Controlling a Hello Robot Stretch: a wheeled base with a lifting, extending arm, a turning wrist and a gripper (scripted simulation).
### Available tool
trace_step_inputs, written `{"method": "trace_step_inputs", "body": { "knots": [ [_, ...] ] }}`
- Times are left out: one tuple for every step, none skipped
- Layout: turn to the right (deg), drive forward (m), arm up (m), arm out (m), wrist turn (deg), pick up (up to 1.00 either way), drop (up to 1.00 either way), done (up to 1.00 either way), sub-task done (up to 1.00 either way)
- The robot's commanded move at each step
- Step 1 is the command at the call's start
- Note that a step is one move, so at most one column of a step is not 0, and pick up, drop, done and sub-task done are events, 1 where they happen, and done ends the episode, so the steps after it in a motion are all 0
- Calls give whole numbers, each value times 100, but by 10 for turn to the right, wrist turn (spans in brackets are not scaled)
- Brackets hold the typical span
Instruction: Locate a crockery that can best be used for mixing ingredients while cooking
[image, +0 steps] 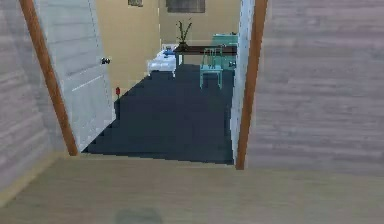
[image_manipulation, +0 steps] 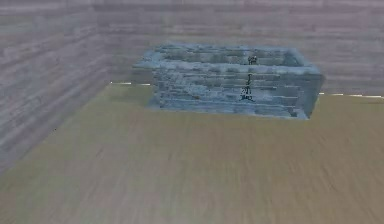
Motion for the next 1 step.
{"method": "trace_step_inputs", "body": {
  "knots": [
    [0,100,0,0,0,0,0,0,0]
  ]
}}
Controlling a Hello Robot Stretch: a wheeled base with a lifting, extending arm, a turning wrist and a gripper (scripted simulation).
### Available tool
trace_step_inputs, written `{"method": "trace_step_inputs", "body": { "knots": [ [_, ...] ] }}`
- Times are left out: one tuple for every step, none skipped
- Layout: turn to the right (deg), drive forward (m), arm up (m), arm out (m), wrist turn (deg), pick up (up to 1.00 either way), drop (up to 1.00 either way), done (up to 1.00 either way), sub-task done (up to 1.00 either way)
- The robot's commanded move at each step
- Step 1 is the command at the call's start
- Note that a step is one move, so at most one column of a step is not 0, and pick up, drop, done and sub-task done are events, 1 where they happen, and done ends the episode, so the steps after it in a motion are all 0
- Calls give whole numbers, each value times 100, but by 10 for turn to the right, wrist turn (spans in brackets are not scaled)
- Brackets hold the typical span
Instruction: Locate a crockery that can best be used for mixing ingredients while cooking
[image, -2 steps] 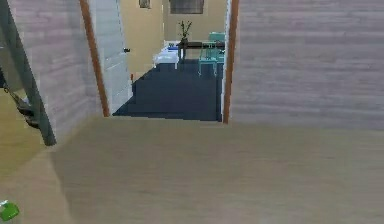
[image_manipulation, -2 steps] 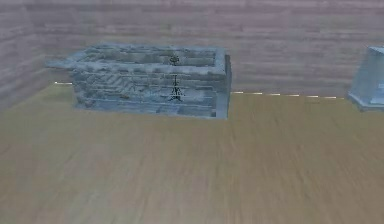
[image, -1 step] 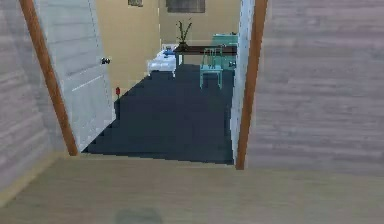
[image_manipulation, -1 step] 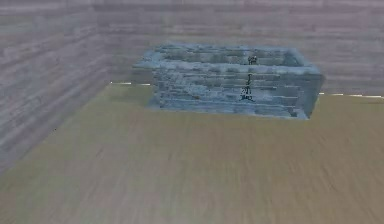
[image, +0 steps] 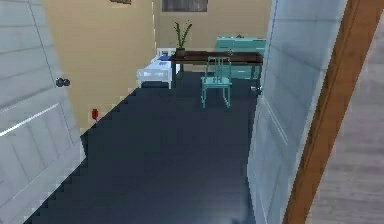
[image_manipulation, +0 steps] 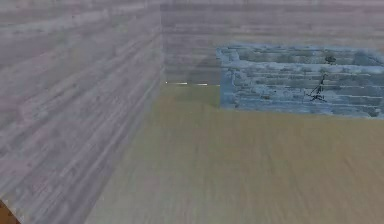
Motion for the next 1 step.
{"method": "trace_step_inputs", "body": {
  "knots": [
    [0,65,0,0,0,0,0,0,0]
  ]
}}
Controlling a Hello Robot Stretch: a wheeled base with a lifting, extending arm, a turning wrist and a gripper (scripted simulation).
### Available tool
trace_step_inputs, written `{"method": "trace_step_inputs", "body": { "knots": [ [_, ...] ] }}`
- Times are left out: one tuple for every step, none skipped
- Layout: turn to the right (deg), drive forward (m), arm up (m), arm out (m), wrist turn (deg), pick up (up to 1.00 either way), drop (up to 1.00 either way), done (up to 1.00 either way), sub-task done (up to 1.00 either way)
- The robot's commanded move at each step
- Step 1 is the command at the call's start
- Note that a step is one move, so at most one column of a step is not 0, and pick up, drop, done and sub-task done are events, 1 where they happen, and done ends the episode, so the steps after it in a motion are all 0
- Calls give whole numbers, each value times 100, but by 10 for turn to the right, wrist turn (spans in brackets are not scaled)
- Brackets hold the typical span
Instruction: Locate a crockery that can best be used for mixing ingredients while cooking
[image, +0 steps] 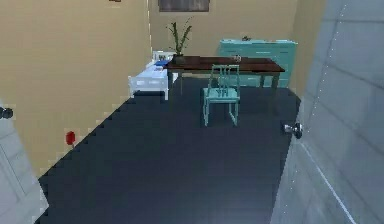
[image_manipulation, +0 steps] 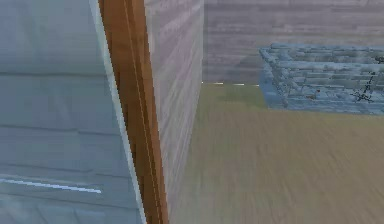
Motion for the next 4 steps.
{"method": "trace_step_inputs", "body": {
  "knots": [
    [120,0,0,0,0,0,0,0,0],
    [0,100,0,0,0,0,0,0,0],
    [60,0,0,0,0,0,0,0,0],
    [0,15,0,0,0,0,0,0,0]
  ]
}}
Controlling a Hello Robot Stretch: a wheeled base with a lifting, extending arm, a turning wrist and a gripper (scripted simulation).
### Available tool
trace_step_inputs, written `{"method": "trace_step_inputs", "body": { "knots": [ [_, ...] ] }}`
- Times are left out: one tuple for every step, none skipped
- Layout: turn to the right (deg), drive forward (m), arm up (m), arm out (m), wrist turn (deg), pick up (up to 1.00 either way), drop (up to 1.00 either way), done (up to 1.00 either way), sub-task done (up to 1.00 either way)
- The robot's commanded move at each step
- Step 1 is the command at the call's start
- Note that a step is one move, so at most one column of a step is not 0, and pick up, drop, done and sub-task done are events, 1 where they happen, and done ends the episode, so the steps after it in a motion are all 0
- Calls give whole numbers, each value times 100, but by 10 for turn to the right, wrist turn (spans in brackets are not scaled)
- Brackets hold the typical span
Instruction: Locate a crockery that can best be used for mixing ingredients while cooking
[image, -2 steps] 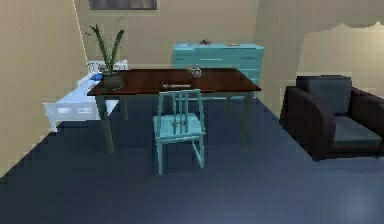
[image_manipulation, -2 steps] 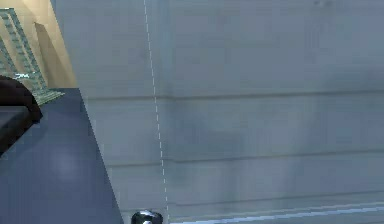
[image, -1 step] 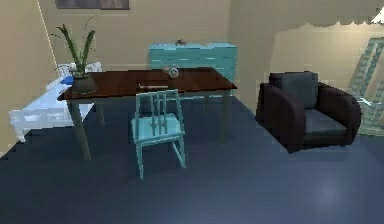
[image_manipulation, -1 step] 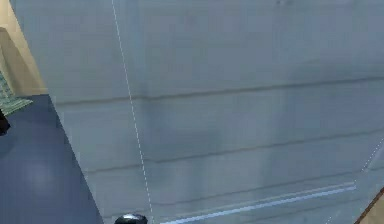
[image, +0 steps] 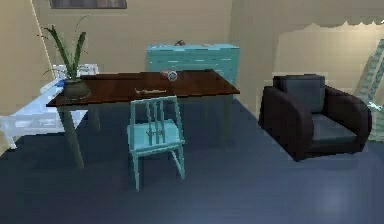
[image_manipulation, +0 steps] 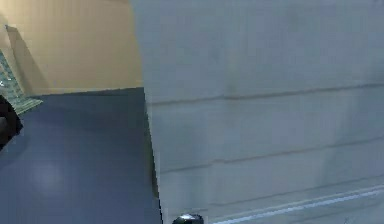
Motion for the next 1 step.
{"method": "trace_step_inputs", "body": {
  "knots": [
    [180,0,0,0,0,0,0,0,0]
  ]
}}
